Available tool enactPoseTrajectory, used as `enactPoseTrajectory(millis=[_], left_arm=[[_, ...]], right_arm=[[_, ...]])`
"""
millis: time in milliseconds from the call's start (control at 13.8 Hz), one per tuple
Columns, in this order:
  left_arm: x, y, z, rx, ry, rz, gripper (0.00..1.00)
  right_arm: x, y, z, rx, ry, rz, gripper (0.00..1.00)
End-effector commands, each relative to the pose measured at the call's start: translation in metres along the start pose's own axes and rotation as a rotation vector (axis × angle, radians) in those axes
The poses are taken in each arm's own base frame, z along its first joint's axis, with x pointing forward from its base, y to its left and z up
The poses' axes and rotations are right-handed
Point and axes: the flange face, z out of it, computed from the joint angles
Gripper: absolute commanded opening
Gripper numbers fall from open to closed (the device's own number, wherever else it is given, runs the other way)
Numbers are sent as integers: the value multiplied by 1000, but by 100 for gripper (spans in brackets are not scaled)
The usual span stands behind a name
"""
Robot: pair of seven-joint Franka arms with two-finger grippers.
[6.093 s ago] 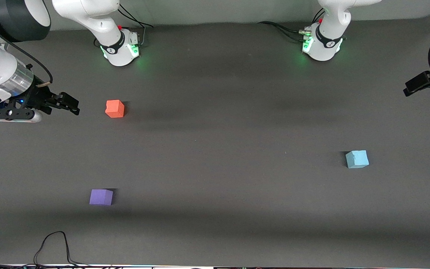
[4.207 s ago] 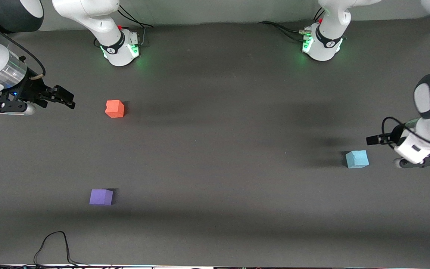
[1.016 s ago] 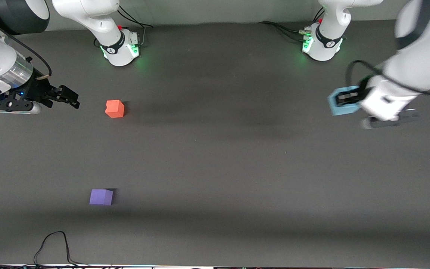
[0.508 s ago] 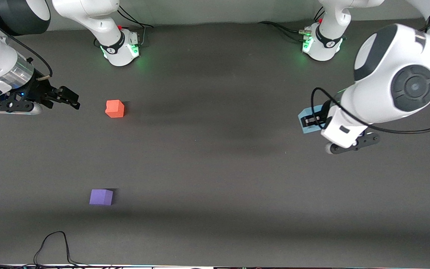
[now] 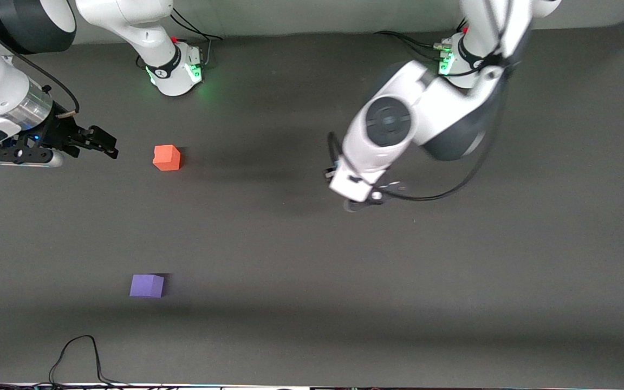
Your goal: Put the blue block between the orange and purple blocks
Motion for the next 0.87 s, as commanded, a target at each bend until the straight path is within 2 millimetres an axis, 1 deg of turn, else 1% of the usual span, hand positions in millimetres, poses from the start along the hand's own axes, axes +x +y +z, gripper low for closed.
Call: enactPoseTrajectory(millis=[0, 73, 145, 290, 508, 653, 725, 798], left_arm=[[-21, 40, 67, -16, 0, -28, 21], [-32, 53, 92, -26, 3, -21, 21], [-36, 60, 118, -29, 10, -17, 21], [-39, 66, 151, -18, 21, -1, 21], [-45, 76, 184, -47, 49, -5, 21], [-43, 75, 203, -34, 59, 2, 22], [-43, 74, 204, -32, 60, 3, 37], [-43, 74, 204, -31, 61, 3, 99]], right_arm=[[-6, 3, 0, 26, 14, -5, 100], [-6, 3, 1, 26, 13, -5, 100], [-5, 3, 1, 26, 17, -5, 100], [-6, 2, 10, 28, 28, -5, 100], [-12, 4, 8, 30, 40, -2, 100], [-10, 3, 11, 31, 46, -3, 100], [-9, 3, 12, 32, 50, 2, 100], [-9, 2, 13, 31, 47, 8, 100]])
